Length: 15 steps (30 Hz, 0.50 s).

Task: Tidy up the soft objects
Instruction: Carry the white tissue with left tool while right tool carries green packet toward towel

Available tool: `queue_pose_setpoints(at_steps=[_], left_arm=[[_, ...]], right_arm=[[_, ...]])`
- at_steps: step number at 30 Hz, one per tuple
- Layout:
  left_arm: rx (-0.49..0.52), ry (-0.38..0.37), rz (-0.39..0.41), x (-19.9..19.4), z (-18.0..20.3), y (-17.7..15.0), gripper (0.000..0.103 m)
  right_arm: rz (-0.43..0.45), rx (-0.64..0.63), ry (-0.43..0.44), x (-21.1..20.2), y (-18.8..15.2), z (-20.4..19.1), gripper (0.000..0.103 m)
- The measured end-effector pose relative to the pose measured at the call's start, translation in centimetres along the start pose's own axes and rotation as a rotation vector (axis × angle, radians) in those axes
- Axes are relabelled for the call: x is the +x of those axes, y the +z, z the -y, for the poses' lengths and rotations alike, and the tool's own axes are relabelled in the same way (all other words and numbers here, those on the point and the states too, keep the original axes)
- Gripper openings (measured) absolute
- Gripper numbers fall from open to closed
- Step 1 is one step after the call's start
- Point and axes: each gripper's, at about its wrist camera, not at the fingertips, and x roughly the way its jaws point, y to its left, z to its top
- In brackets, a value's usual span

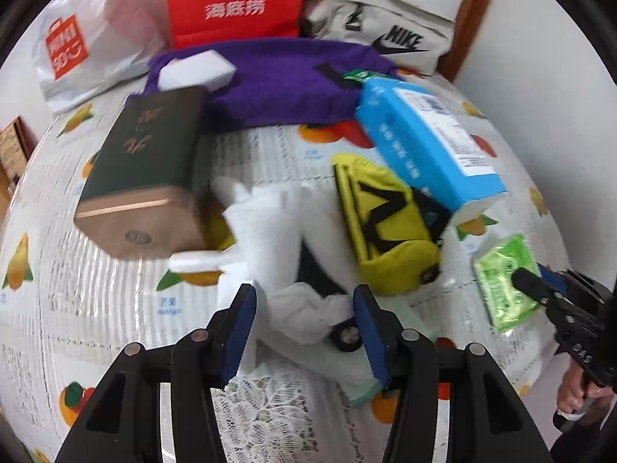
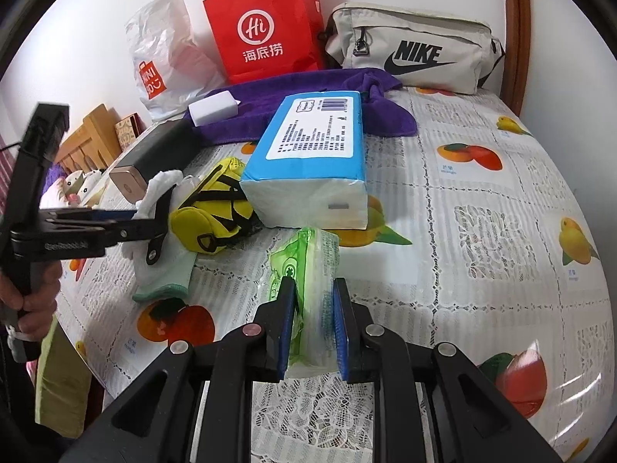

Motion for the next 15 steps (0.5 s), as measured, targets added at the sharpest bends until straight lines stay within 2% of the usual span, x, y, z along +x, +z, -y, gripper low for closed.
queue_pose_setpoints(at_steps=[3,4,5,6,15], left_arm=[[0.003,-0.014,0.0,0.5,-0.1,-0.1,0.048],[0.008,-0.011,-0.005,0.7,-0.1,-0.1,0.044],[0.009,-0.013,-0.008,0.9,-0.1,-0.1,0.032],[0.004,-0.026,-0.003,0.7,-0.2,-0.1,0.027],[-0.057,-0.029,0.065,-2.2,-2.7,-0.3,0.024]], right_arm=[[0.0,0.004,0.0,0.1,0.0,0.1,0.019],[0.0,0.004,0.0,0.1,0.0,0.1,0.019],[0.0,0.001,-0.001,0.2,0.1,0.0,0.019],[0.0,-0.001,-0.003,0.3,0.1,0.0,0.019],[-0.003,-0.03,-0.017,-0.1,0.7,-0.6,0.019]])
